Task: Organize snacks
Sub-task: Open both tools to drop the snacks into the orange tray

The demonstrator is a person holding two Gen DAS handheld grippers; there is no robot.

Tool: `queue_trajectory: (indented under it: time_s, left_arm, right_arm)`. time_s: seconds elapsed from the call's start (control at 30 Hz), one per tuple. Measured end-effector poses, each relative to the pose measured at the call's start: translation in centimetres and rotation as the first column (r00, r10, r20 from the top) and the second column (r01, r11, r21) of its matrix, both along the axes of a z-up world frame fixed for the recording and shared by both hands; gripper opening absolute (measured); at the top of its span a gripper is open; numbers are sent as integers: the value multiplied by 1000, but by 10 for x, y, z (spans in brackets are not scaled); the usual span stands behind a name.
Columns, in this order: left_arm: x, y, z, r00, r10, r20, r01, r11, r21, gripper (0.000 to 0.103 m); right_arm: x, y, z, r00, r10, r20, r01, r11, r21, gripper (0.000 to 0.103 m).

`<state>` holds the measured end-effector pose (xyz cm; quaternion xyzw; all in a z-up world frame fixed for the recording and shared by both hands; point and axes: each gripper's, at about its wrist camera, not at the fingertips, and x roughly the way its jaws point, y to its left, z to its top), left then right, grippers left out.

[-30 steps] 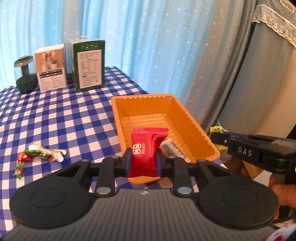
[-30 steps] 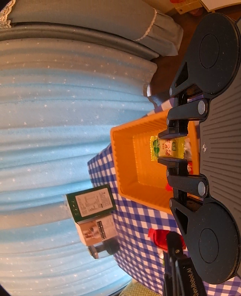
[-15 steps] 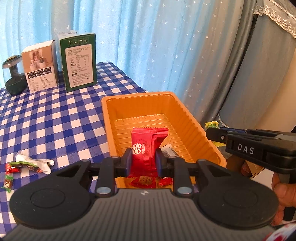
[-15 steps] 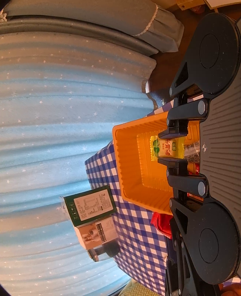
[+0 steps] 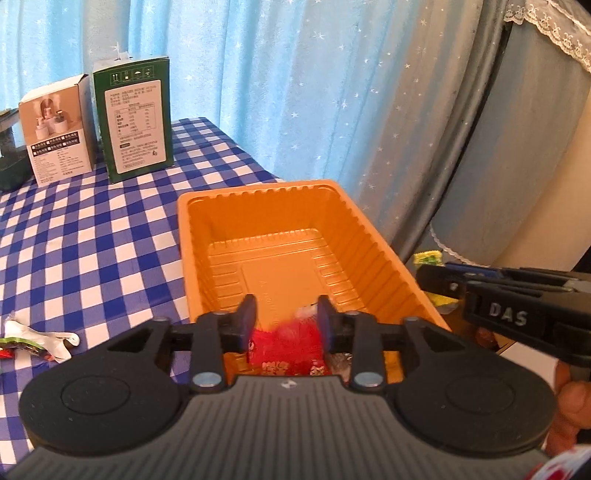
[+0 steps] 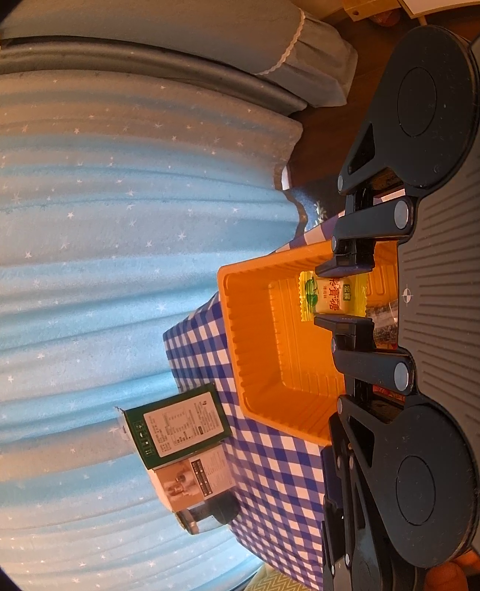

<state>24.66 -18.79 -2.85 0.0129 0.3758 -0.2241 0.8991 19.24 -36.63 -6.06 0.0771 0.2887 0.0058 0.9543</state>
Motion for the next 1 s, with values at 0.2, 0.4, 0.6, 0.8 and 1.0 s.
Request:
queue_trajectory:
  time_s: [0.2, 0.4, 0.6, 0.8, 1.0]
  left_arm:
    - [-8, 19, 1, 999, 45, 1, -45, 999, 6, 33]
    - [-22, 41, 6, 995, 101, 4, -101, 995, -2, 33]
    - [-29, 54, 15, 990, 138, 24, -137, 990, -21, 33]
    - [-36, 65, 21, 988, 153, 25, -152, 988, -37, 42]
    - [-50, 79, 23, 984, 179, 16, -178, 983, -37, 44]
  right_arm:
    - [-3, 1, 2, 1000, 0, 4, 0, 1000, 10, 21]
    - [-2, 4, 6, 1000, 20, 10, -20, 999, 28, 21]
    - [10, 9, 3, 998, 67, -13, -67, 998, 14, 22]
    - [11, -2, 2, 998, 52, -23, -50, 995, 81, 39]
    - [-8, -15, 14, 1000, 4, -27, 0, 992, 128, 40]
